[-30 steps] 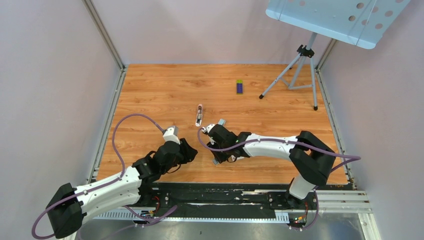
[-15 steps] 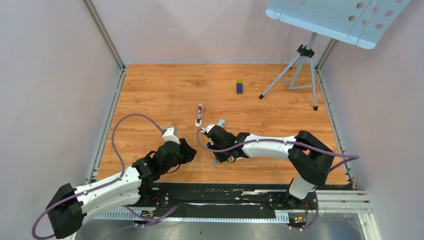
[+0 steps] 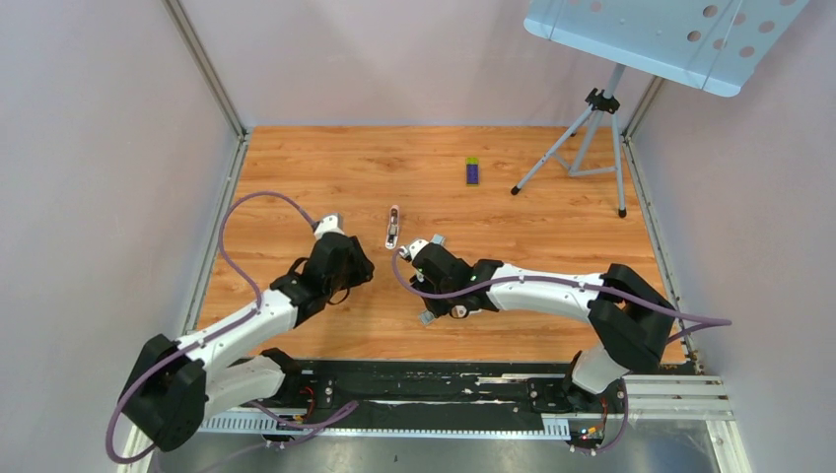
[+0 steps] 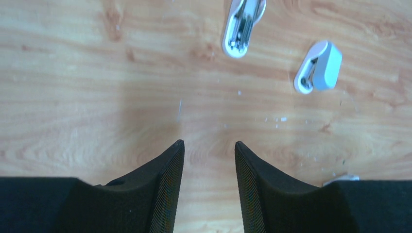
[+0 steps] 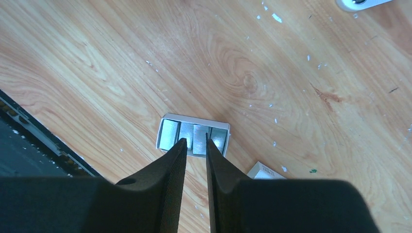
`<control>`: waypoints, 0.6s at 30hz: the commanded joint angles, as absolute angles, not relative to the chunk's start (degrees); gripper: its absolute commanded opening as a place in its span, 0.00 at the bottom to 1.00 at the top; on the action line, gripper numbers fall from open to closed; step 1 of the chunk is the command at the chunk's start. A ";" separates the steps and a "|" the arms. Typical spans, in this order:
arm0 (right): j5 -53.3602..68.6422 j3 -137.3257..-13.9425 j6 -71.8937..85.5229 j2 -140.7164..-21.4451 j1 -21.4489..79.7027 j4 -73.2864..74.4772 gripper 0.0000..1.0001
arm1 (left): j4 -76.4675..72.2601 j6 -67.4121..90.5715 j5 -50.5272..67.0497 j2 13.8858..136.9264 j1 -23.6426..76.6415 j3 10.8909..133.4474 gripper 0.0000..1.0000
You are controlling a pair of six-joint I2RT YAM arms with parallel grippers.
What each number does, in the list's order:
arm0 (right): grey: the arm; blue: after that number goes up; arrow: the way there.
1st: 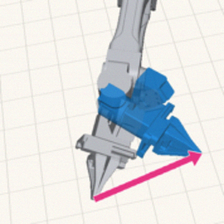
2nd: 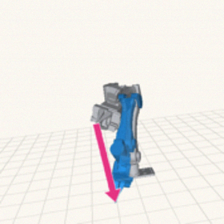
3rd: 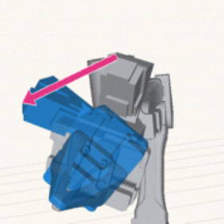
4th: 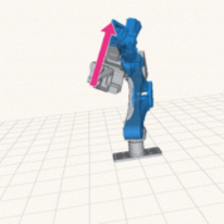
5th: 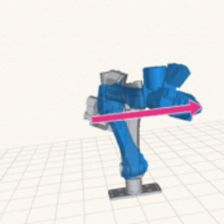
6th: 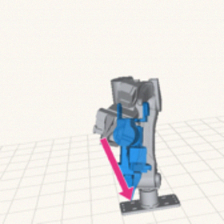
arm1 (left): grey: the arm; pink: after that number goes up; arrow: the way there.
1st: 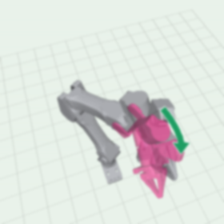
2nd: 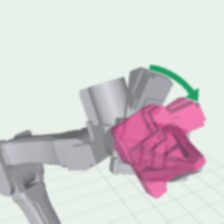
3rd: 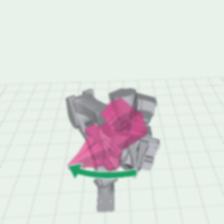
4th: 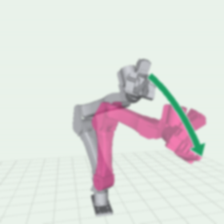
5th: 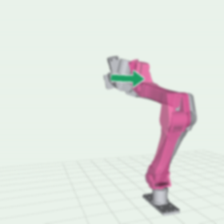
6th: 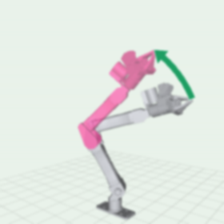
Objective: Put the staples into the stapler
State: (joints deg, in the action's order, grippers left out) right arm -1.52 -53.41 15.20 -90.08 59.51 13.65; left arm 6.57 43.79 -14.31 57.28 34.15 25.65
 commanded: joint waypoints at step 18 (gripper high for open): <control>-1.66 -54.59 13.89 -83.54 58.39 18.84 0.25 | 0.29 35.73 -6.98 86.71 23.99 41.19 0.43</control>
